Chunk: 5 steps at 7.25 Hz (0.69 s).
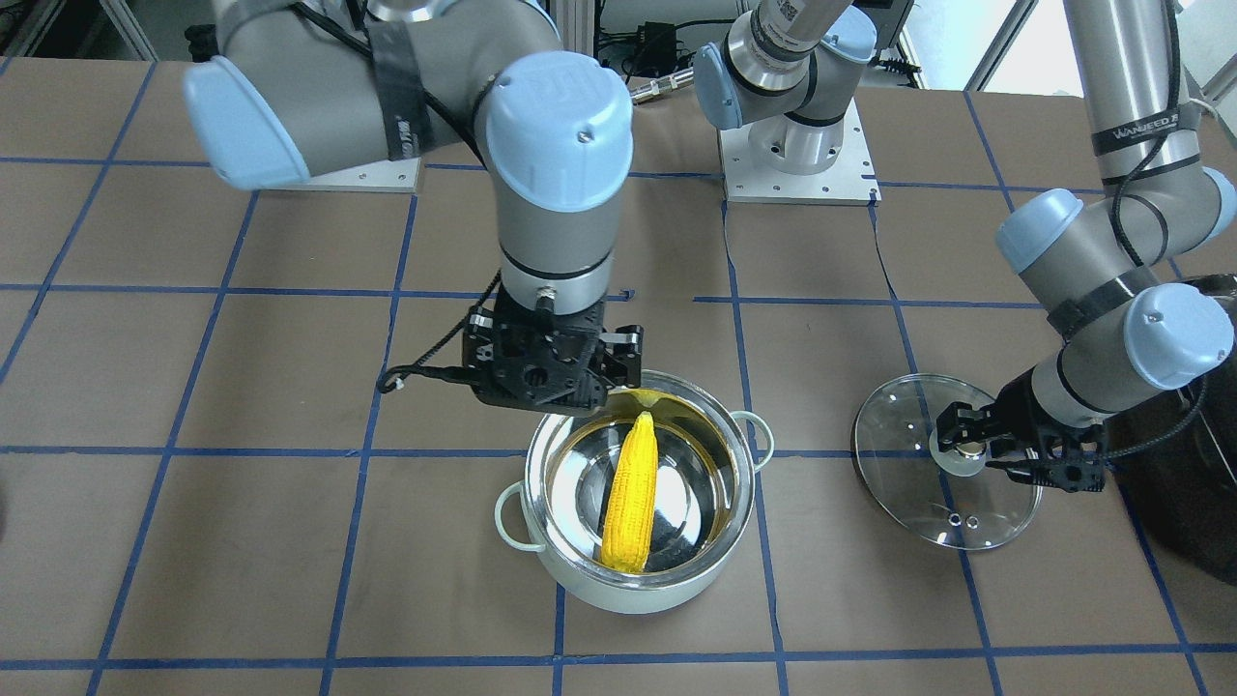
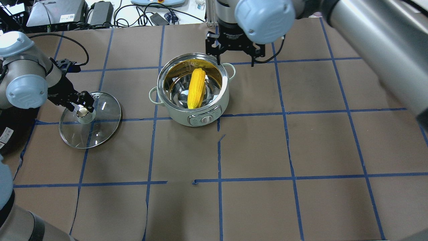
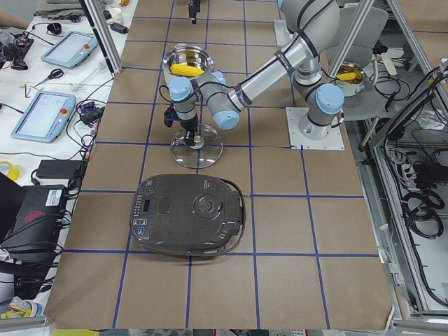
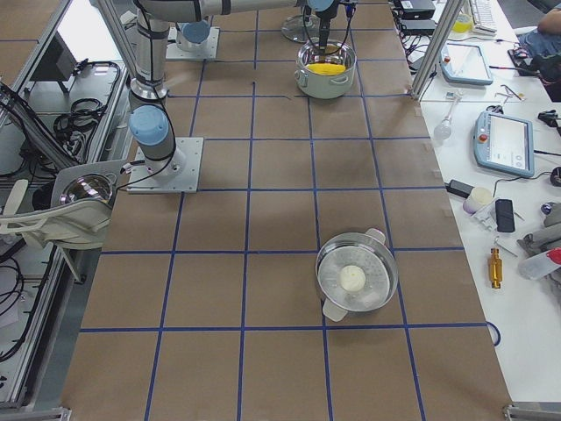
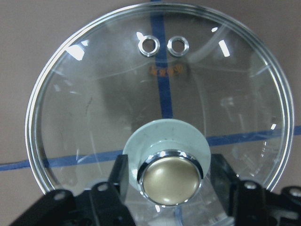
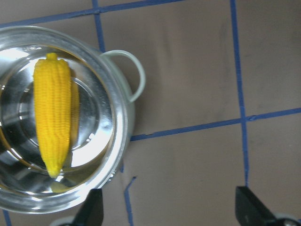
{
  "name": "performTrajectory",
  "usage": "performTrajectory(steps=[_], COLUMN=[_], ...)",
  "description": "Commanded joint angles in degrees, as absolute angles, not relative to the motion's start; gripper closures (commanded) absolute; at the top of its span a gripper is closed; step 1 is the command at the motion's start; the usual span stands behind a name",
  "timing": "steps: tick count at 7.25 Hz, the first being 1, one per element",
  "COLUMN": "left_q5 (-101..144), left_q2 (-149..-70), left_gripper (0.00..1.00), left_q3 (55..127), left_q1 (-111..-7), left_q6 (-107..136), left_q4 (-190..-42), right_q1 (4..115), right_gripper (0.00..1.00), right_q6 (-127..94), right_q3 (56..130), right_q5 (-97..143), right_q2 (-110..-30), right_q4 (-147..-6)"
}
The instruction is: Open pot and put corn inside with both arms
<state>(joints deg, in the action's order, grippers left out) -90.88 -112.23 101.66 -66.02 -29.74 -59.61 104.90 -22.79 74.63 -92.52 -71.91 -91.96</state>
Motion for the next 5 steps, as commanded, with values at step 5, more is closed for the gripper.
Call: performTrajectory(steps=[5], left_q5=[-93.08], left_q2=[-102.67], left_gripper=[0.18], left_q3=[85.99], left_q1=[-82.92], left_q6=[-4.65], left_q4=[-76.94], right_q1=[91.50], right_gripper=[0.00], right_q6=[-1.00], right_q3=[90.70], right_q5=[-92.37], right_q2=[-90.08], right_q4=[-90.26])
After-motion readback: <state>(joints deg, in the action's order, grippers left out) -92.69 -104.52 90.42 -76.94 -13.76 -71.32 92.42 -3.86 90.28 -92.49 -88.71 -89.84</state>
